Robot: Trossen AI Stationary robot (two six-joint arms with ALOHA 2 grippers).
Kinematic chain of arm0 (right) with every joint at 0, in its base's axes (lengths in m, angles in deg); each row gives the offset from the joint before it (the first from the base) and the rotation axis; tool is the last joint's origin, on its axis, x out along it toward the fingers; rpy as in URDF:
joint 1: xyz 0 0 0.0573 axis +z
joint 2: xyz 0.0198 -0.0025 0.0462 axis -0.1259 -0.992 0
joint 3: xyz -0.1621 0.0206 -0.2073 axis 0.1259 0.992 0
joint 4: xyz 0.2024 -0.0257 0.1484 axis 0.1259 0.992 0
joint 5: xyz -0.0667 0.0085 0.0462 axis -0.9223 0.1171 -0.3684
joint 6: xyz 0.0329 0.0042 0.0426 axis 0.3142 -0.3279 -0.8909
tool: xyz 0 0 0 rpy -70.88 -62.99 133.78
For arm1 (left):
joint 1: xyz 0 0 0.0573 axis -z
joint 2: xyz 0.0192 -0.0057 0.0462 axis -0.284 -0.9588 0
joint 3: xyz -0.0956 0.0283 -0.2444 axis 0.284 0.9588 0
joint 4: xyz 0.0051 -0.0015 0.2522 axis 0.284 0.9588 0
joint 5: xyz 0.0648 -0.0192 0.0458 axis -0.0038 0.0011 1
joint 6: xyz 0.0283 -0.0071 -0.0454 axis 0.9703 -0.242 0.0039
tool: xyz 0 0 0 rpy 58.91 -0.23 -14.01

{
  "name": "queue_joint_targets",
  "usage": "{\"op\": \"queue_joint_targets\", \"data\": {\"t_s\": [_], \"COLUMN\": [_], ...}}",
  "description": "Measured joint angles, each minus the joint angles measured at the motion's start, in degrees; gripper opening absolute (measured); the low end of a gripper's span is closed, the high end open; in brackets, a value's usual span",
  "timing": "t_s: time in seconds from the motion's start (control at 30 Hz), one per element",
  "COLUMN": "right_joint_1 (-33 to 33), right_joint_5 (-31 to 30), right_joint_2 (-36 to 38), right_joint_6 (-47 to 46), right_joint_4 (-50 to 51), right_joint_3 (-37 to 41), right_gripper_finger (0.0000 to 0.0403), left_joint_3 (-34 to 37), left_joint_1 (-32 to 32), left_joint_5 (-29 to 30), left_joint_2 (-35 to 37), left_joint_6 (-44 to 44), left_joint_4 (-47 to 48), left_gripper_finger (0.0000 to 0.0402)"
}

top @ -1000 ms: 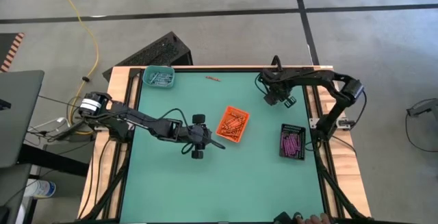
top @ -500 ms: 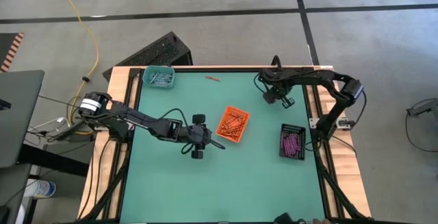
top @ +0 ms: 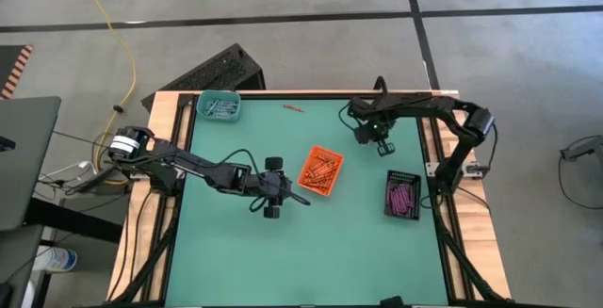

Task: Sort crayons
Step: Put the violet crayon into black bin

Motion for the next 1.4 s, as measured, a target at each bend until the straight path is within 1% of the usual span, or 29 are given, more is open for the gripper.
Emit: {"op": "queue_joint_targets", "data": {"t_s": [0.13,0.3,0.53,0.73,0.87,0.97,1.17,1.4], "right_joint_1": [4.17,10.67,19.45,26.45,30.37,33.14,39.34,46.28], "right_joint_5": [1.11,0.41,-2.48,-2.48,-2.40,-0.88,3.06,4.46], "right_joint_2": [0.09,0.13,0.22,0.31,0.33,0.33,0.34,0.39], "right_joint_6": [-0.26,-0.72,-4.99,-5.26,-8.59,-10.96,-13.16,-15.60], "right_joint_4": [5.56,13.83,25.81,34.94,37.99,39.76,41.09,41.71], "right_joint_3": [-2.42,-5.12,-8.82,-9.91,-9.91,-9.91,-9.93,-9.96], "right_gripper_finger": [0.0000,0.0000,0.0000,0.0000,0.0000,0.0000,0.0000,0.0000], "left_joint_3": [0.00,0.00,0.00,0.00,0.00,0.00,0.00,0.00], "left_joint_1": [0.00,0.00,0.00,0.00,0.00,-0.04,-0.74,-1.52], "left_joint_5": [0.02,0.09,0.08,0.07,0.07,0.07,-0.11,-1.24], "left_joint_2": [0.00,0.00,0.00,0.00,0.00,0.00,0.00,0.00], "left_joint_6": [0.12,0.84,1.07,1.41,1.56,1.92,1.94,2.07], "left_joint_4": [0.00,-0.07,-0.20,-0.24,-0.24,-0.32,-0.44,-0.44], "left_gripper_finger": [0.0173,0.0173,0.0173,0.0173,0.0173,0.0173,0.0173,0.0173]}}
